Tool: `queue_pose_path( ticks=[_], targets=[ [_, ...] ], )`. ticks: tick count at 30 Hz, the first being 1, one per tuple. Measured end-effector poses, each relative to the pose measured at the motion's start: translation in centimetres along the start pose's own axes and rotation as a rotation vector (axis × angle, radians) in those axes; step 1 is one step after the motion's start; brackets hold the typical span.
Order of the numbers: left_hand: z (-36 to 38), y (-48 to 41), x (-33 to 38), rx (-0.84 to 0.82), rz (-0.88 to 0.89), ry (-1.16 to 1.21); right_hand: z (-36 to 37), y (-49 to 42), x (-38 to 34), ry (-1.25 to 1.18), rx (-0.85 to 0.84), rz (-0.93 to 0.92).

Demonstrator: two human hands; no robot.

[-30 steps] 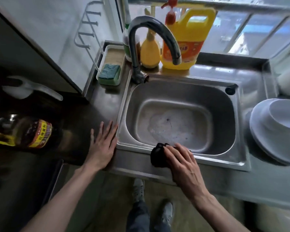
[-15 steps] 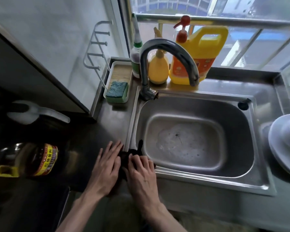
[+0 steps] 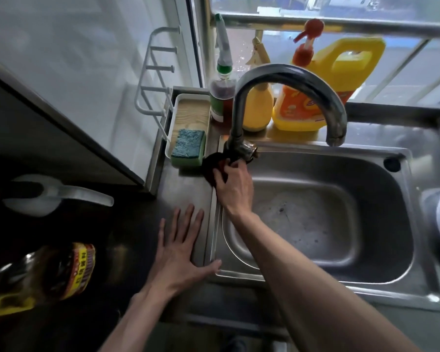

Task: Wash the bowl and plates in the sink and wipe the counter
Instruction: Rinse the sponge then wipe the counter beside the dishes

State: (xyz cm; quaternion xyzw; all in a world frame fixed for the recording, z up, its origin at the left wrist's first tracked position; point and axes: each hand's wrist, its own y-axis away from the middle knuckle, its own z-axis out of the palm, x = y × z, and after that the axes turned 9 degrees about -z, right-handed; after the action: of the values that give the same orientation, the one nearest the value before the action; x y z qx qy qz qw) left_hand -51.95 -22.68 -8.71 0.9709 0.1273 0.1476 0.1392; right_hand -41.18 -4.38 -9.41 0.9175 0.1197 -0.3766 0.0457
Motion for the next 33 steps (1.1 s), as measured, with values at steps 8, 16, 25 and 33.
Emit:
queue_pose_path(
  ticks=[8,16,25,33],
  targets=[
    [-0.5,-0.8,-0.8,-0.080,-0.007,0.027,-2.9,4.9,2.6,-0.252,-0.234,-0.037],
    [-0.2,-1.2,0.5,0.008,-0.127,0.238,-6.9,14.8,5.5,-0.171,-0.536,-0.273],
    [1.1,3.4,12.2,0.209,0.137,0.313,-17.8,22.4,16.2,0.248,-0.175,-0.334],
    [6.1,4.6,22.0,0.023,0.407,0.203,-26.3,26.4,25.9,0.452,0.102,-0.107]
  ],
)
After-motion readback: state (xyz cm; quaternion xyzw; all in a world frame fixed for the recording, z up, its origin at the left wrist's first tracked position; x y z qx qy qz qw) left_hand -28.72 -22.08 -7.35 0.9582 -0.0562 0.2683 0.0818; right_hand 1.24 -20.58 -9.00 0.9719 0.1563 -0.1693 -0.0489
